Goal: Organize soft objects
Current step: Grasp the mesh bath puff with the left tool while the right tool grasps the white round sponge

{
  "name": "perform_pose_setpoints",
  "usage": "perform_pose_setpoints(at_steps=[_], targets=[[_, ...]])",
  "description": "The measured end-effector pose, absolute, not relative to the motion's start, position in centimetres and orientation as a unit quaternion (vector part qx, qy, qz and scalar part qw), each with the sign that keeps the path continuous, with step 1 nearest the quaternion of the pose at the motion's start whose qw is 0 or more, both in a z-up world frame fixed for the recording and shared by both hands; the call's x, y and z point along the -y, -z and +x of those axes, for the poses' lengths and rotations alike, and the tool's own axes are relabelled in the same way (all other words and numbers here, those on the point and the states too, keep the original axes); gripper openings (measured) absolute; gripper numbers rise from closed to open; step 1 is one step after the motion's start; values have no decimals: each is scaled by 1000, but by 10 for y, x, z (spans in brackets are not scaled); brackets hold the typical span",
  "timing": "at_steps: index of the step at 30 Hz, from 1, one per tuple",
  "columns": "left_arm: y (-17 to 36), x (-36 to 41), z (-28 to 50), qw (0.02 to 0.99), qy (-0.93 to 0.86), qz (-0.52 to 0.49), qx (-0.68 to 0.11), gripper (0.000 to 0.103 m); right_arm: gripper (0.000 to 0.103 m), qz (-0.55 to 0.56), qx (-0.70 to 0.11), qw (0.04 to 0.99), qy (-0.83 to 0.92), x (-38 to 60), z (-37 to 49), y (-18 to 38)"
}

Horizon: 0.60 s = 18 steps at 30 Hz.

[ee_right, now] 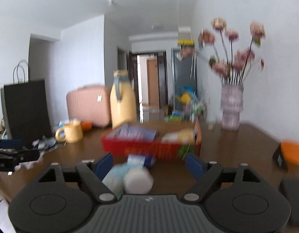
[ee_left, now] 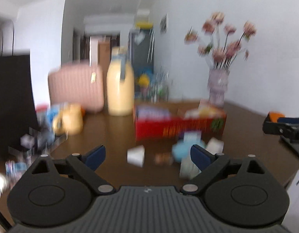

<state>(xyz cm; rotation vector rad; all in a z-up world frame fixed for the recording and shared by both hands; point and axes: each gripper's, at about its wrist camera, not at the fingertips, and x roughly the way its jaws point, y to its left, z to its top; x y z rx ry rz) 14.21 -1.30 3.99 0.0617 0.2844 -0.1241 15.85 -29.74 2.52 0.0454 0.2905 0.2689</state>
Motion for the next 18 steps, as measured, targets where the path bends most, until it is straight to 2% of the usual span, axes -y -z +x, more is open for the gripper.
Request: perform_pose_setpoints(at_steps=[3, 18], targets=[[-23, 6, 149, 979, 49, 20, -195, 96, 82, 32, -172, 974, -146, 293, 157, -8], [10, 35, 204, 965, 88, 17, -247, 96, 80, 49, -225, 964, -133, 286, 216, 15]])
